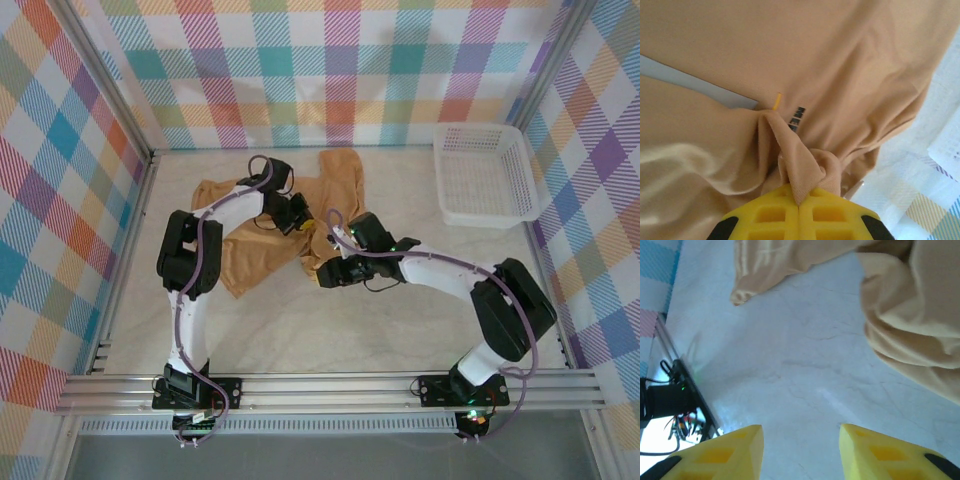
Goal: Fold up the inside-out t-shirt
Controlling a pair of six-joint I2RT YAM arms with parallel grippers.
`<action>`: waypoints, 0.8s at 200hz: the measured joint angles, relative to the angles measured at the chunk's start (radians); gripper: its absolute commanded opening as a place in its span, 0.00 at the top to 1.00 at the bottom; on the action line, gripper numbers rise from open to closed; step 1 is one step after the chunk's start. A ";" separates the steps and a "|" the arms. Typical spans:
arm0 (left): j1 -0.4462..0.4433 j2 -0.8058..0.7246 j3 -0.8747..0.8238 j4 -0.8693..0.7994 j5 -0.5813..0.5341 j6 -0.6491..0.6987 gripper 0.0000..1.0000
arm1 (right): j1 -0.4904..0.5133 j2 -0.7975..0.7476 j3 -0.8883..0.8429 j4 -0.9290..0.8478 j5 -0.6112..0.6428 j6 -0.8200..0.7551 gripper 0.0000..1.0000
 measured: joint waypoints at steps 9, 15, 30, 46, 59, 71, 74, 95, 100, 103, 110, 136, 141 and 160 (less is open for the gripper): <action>0.000 0.000 -0.008 0.003 -0.003 0.000 1.00 | -0.006 0.023 0.030 -0.029 0.029 0.004 0.79; 0.000 0.000 -0.011 0.007 -0.004 0.000 1.00 | -0.010 0.045 0.067 -0.053 0.055 0.011 0.80; 0.000 -0.001 -0.029 0.023 -0.010 0.000 1.00 | -0.011 0.098 0.160 -0.086 0.117 0.024 0.76; -0.002 -0.002 -0.047 0.026 -0.014 0.000 1.00 | -0.014 0.143 0.241 -0.109 0.169 0.040 0.63; -0.003 -0.002 -0.057 0.026 -0.018 0.001 1.00 | -0.016 0.179 0.293 -0.131 0.199 0.053 0.59; -0.004 -0.002 -0.060 0.024 -0.021 0.001 1.00 | -0.017 0.217 0.333 -0.147 0.219 0.061 0.54; -0.004 -0.002 -0.060 0.024 -0.022 0.002 1.00 | -0.016 0.227 0.343 -0.153 0.224 0.060 0.53; -0.004 -0.008 -0.060 0.023 -0.026 0.005 1.00 | -0.016 0.286 0.373 -0.180 0.244 0.063 0.51; -0.004 -0.011 -0.060 0.023 -0.027 0.005 1.00 | -0.016 0.297 0.375 -0.187 0.248 0.064 0.52; -0.004 -0.012 -0.060 0.023 -0.026 0.005 1.00 | -0.016 0.303 0.376 -0.192 0.251 0.064 0.52; -0.004 -0.016 -0.060 0.023 -0.027 0.005 1.00 | -0.016 0.316 0.379 -0.204 0.259 0.063 0.53; -0.002 -0.026 -0.060 0.023 -0.026 0.005 1.00 | -0.013 0.367 0.420 -0.253 0.295 0.064 0.88; -0.002 -0.028 -0.060 0.023 -0.026 0.005 1.00 | -0.013 0.376 0.432 -0.258 0.301 0.063 0.93; 0.002 -0.032 -0.060 0.023 -0.026 0.005 1.00 | -0.013 0.377 0.453 -0.265 0.301 0.066 1.00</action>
